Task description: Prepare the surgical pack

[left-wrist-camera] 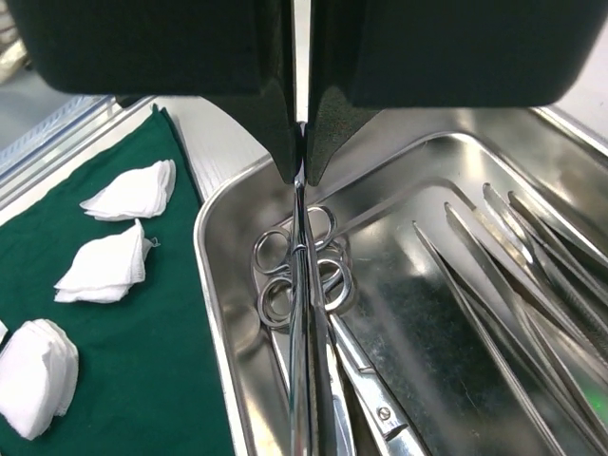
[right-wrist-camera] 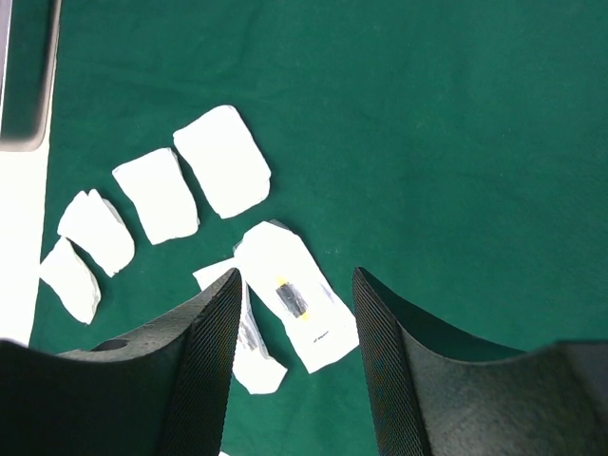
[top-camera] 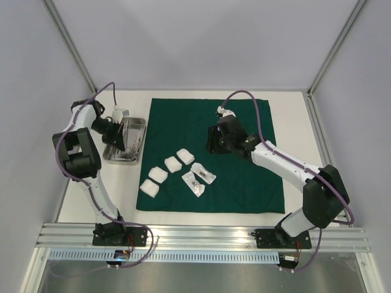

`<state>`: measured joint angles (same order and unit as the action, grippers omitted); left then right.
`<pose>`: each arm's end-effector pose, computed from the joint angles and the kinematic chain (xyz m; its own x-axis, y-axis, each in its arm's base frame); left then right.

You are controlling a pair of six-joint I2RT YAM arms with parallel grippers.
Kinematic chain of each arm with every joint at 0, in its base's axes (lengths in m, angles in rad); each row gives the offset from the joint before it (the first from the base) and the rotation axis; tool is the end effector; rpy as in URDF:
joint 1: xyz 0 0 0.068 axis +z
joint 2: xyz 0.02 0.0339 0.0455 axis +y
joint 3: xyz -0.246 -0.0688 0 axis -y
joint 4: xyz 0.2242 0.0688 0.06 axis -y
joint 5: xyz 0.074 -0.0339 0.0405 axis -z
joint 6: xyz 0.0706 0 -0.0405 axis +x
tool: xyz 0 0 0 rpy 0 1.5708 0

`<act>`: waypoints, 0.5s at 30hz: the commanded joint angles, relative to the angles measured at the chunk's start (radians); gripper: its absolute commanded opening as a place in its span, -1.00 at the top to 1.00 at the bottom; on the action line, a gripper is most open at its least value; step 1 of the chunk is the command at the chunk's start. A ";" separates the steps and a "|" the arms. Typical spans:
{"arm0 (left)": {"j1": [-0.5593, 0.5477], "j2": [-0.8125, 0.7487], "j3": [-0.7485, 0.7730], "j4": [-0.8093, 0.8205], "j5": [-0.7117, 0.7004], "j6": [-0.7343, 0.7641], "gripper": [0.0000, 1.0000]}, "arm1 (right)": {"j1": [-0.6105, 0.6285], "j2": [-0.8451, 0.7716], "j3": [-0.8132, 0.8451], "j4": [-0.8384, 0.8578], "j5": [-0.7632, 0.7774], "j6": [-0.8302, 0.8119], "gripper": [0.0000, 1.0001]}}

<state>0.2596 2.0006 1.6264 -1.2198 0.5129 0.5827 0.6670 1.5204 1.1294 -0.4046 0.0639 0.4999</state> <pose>0.3471 0.0564 0.1755 -0.9359 0.2475 -0.2506 0.3358 0.8419 -0.4224 0.2690 0.2061 0.2260 -0.7716 0.0013 -0.6361 -0.2420 0.9242 0.2954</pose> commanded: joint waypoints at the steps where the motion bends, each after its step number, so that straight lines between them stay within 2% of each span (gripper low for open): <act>1: 0.001 0.038 0.030 -0.043 0.012 0.031 1.00 | 0.000 0.007 0.027 0.024 -0.010 -0.011 -0.04; 8: 0.003 0.108 0.050 -0.044 0.015 0.031 0.98 | 0.000 0.023 0.007 0.030 -0.030 -0.001 -0.04; 15: 0.001 0.175 0.110 -0.112 0.030 0.062 0.76 | 0.000 0.063 0.015 0.036 -0.047 0.011 -0.04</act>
<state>0.2596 2.1555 1.6955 -1.2972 0.5243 0.5991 0.6670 1.5658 1.1286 -0.4019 0.0341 0.5030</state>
